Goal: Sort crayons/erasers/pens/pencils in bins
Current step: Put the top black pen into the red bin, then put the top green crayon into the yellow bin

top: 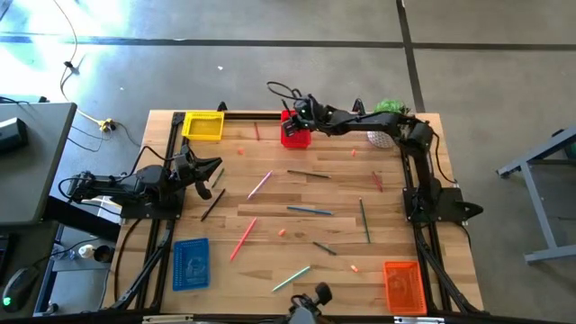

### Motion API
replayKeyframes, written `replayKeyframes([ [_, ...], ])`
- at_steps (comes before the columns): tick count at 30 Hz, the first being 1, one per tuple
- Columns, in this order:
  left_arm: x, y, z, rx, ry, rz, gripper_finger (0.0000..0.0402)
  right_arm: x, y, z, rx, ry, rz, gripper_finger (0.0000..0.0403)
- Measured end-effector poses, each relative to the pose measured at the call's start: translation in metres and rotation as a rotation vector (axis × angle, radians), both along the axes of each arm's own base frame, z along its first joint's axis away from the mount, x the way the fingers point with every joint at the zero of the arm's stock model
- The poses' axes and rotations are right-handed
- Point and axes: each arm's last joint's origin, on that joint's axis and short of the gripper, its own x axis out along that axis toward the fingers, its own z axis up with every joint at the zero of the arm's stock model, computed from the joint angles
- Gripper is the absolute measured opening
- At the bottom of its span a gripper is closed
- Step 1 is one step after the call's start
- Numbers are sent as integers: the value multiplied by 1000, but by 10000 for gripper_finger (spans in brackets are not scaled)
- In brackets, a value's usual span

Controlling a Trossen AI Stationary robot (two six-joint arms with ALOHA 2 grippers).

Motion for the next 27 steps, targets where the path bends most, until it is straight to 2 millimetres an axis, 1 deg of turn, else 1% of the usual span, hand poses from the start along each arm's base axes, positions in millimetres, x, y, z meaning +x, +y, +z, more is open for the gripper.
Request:
replayKeyframes([
  [5,0,0,0,0,0,0,19,6,-4,-7,45,57,-9,19],
  [9,0,0,0,0,0,0,19,5,-5,-6,52,63,-27,19],
  [16,0,0,0,0,0,0,19,0,-5,-10,136,80,-31,21],
  [27,0,0,0,0,0,0,19,-2,-5,-11,157,89,-38,84],
])
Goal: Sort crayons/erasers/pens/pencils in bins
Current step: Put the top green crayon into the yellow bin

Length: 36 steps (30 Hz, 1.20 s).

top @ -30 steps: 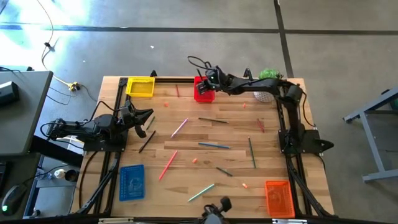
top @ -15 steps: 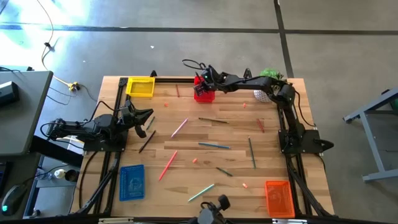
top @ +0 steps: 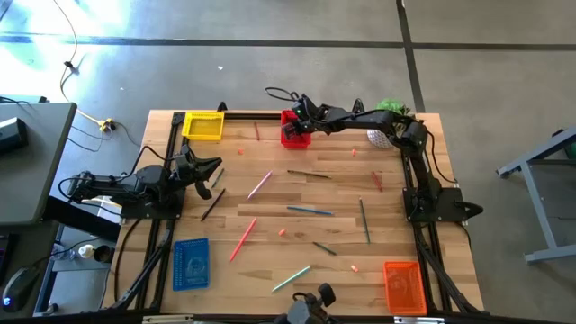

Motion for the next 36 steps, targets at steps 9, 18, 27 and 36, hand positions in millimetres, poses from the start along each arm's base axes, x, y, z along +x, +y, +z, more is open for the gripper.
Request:
replayKeyframes([
  [9,0,0,0,0,0,0,19,11,3,34,-100,61,245,110],
  [18,0,0,0,0,0,0,19,22,45,71,-302,69,512,9],
  [27,0,0,0,0,0,0,19,-2,99,59,-446,-145,594,2],
  [36,0,0,0,0,-1,0,19,-57,146,41,-602,-362,635,1],
])
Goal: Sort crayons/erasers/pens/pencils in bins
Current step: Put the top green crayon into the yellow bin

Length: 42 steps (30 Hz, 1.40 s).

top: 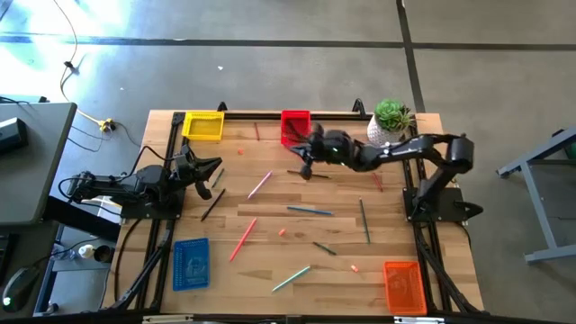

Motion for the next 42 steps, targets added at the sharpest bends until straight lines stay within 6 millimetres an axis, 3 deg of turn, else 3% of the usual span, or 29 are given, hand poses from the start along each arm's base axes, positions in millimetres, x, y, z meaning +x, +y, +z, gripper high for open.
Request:
replayKeyframes([
  [7,0,0,0,-25,-18,-14,19,-41,11,-14,-26,-129,-34,0],
  [13,0,0,1,-34,-32,-11,19,-51,13,-22,46,-154,-69,0],
  [21,2,-1,-2,-42,-7,-65,17,-41,28,-32,71,-201,-78,0],
  [33,13,-2,-14,-13,177,-155,0,-35,59,-32,41,-216,-52,0],
  [42,18,-4,-20,5,268,-218,0,-34,64,-31,11,-226,-57,0],
])
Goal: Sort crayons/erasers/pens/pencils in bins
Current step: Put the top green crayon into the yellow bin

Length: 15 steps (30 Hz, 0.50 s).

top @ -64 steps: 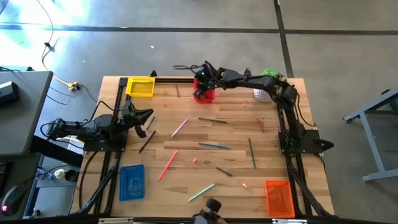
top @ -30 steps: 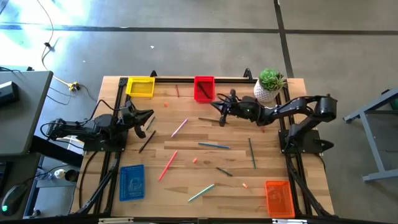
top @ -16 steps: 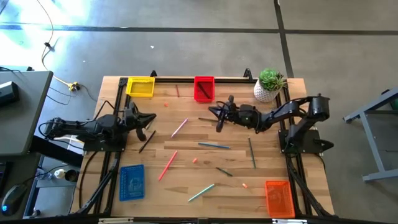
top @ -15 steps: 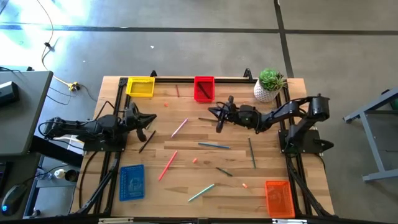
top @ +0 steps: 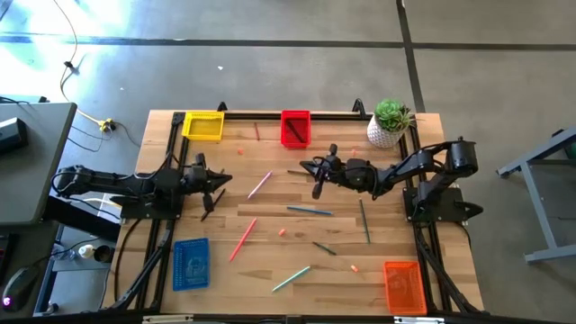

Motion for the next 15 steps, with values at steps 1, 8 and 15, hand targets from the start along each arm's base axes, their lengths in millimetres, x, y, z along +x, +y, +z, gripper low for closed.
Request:
replayKeyframes([
  [1,0,0,1,6,27,-6,0,0,0,0,0,1,4,0],
  [8,2,0,20,-12,128,-9,0,0,0,5,-38,-37,12,0],
  [15,10,1,36,-118,239,40,0,-4,1,21,-103,-72,31,0],
])
